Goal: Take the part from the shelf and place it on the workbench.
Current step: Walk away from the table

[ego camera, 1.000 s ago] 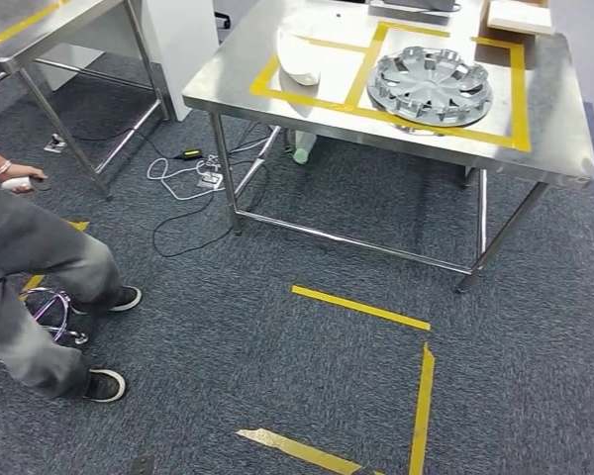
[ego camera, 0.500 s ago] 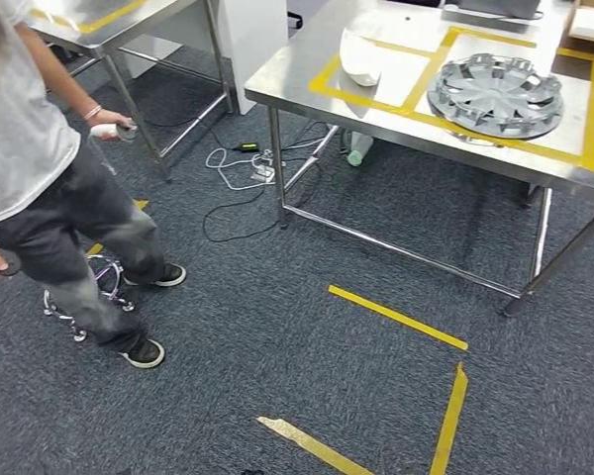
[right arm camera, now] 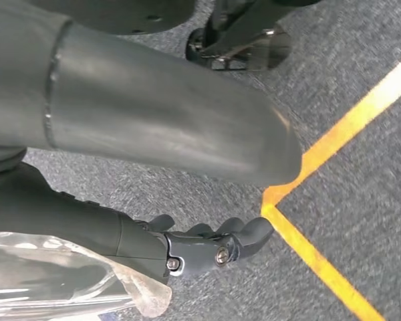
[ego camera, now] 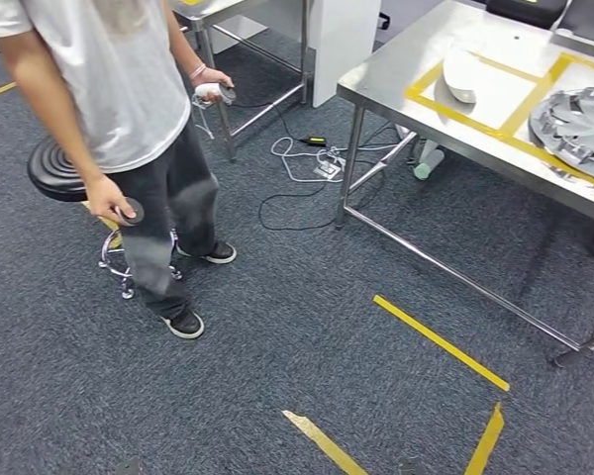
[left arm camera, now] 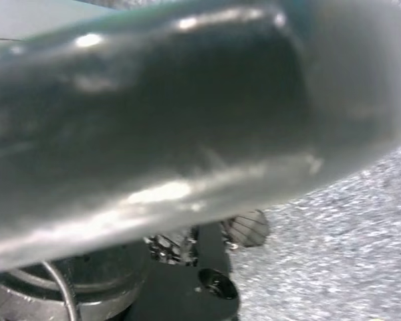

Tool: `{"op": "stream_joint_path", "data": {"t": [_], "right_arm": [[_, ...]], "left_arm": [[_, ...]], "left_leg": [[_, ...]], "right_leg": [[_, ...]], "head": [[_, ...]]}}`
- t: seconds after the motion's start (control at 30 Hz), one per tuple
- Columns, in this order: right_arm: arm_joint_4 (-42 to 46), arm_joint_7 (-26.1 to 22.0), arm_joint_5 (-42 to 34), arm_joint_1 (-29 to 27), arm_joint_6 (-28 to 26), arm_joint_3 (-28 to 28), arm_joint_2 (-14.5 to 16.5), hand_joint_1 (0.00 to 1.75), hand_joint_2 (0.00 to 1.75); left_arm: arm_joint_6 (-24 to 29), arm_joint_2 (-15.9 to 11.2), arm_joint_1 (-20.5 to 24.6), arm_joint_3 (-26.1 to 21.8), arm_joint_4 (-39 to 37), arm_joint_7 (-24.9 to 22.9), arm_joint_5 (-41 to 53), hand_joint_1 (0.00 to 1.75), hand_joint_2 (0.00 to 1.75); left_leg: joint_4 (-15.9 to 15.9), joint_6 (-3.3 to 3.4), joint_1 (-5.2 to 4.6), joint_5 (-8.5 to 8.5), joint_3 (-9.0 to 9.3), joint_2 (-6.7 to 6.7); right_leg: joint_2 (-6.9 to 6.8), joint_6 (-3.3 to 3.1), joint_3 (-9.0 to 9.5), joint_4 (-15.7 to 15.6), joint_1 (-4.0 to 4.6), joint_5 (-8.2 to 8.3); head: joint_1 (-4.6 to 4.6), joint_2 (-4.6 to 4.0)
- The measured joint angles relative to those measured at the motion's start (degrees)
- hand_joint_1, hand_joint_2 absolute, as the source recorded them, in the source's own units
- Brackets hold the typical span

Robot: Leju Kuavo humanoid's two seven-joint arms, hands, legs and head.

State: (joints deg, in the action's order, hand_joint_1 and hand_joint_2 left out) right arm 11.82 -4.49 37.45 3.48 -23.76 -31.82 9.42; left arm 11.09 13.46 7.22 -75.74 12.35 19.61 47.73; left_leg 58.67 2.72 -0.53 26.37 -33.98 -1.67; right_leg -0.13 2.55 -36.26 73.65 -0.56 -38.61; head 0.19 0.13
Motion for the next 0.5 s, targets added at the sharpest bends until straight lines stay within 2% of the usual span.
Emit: {"op": "stream_joint_path", "data": {"t": [0.03, 0.07, 0.13, 0.17, 0.2, 0.27, 0.3, 0.37, 0.4, 0.43, 0.47, 0.5], "right_arm": [[0.0, -0.3, -0.3, 0.0, 0.3, -0.1, 0.0, 0.0, 0.0], [0.0, -0.9, -0.7, 0.0, 0.5, -0.3, 0.0, 0.0, 0.0], [0.0, -2.3, -2.1, 0.2, 1.2, -1.1, 0.0, 0.0, 0.0], [0.0, -2.9, -2.9, 0.3, 1.4, -1.6, 0.0, 0.0, 0.0], [0.0, -3.4, -3.6, 0.4, 1.6, -2.3, 0.0, 0.0, 0.0], [0.0, -3.7, -4.5, 0.5, 1.7, -3.4, 0.0, 0.0, 0.0], [0.0, -3.7, -4.7, 0.5, 1.7, -3.9, 0.0, 0.0, 0.0], [0.0, -3.4, -4.4, 0.4, 1.6, -4.6, 0.0, 0.0, 0.0], [0.0, -2.9, -4.1, 0.3, 1.5, -4.8, 0.0, 0.0, 0.0], [0.0, -2.3, -3.7, 0.2, 1.3, -5.0, -0.1, 0.0, 0.0], [0.0, -1.6, -3.4, 0.0, 1.1, -5.1, -0.3, 0.0, 0.0], [0.0, -1.0, -3.3, -0.1, 0.8, -5.3, -0.5, 0.0, 0.0]], "left_arm": [[-0.6, -0.1, 0.0, 0.0, 0.0, 0.6, -0.2, 0.0, 0.0], [-1.1, -0.2, 0.1, 0.0, 0.0, 1.1, -0.3, 0.0, 0.0], [-1.8, -0.2, 0.4, 0.0, 0.0, 1.8, -0.4, 0.0, 0.0], [-2.0, -0.2, 0.7, 0.0, 0.0, 2.0, -0.5, 0.0, 0.0], [-2.0, -0.1, 1.0, 0.0, 0.0, 2.1, -0.6, 0.0, 0.0], [-1.9, 0.1, 1.2, 0.0, 0.0, 2.2, -0.9, 0.0, 0.0], [-1.6, 0.1, 1.3, 0.0, 0.0, 2.1, -0.8, 0.0, 0.0], [-0.9, 0.2, 1.3, 0.1, 0.0, 1.2, -0.1, 0.0, 0.0], [-0.4, 0.2, 1.2, 0.3, 0.0, 0.6, 0.5, 0.0, 0.0], [0.0, 0.2, 1.2, 0.5, 0.0, -0.1, 1.0, 0.0, 0.0], [0.3, 0.2, 1.1, 0.7, 0.0, -0.5, 1.3, 0.0, 0.0], [0.5, 0.1, 0.9, 0.9, 0.0, -0.8, 1.4, 0.0, 0.0]], "left_leg": [[0.0, 0.0, -0.08, -0.05, 0.02, -0.89], [0.1, -0.04, -0.12, -0.11, 0.05, -1.73], [0.3, -0.28, -0.17, -0.24, -0.11, -3.14], [0.4, -0.54, -0.14, -0.38, -0.34, -3.77], [0.4, -0.87, -0.05, -0.57, -0.61, -4.43], [0.3, -1.65, 0.15, -1.0, -1.06, -5.78], [0.6, -1.94, 0.12, -0.82, -1.27, -5.5], [4.0, -2.47, 0.02, 1.45, -2.77, -2.9], [7.4, -2.75, 0.06, 3.39, -4.19, -1.11], [11.2, -3.05, 0.23, 5.31, -5.84, -0.06], [14.4, -3.32, 0.44, 6.55, -7.13, 0.44], [15.8, -3.53, 0.67, 6.79, -7.62, 0.71]], "right_leg": [[0.2, -0.17, 0.38, -1.5, 0.0, 1.64], [0.7, -0.37, 1.67, -4.8, 0.0, 3.98], [3.64, -0.69, 4.8, -12.4, -0.19, 7.39], [4.86, -0.77, 5.76, -14.7, -0.23, 7.99], [5.63, -0.84, 6.27, -15.7, -0.23, 7.97], [4.53, -1.2, 6.72, -16.2, -0.19, 8.21], [3.78, -1.5, 6.95, -16.4, -0.26, 8.46], [2.03, -2.03, 7.17, -16.9, -0.41, 8.86], [1.11, -2.15, 7.22, -17.0, -0.31, 8.85], [0.1, -2.23, 7.21, -17.0, -0.24, 8.79], [-0.9, -2.27, 7.21, -17.0, -0.18, 8.71], [-1.87, -2.28, 7.22, -16.9, -0.17, 8.62]], "head": [[-0.02, 0.0], [-0.02, 0.0], [-0.05, 0.0], [-0.06, 0.0], [-0.07, 0.0], [-0.08, 0.0], [-0.1, 0.0], [-0.38, 0.0], [-0.5, 0.0], [-0.62, 0.0], [-0.61, 0.0], [-0.61, 0.0]]}}
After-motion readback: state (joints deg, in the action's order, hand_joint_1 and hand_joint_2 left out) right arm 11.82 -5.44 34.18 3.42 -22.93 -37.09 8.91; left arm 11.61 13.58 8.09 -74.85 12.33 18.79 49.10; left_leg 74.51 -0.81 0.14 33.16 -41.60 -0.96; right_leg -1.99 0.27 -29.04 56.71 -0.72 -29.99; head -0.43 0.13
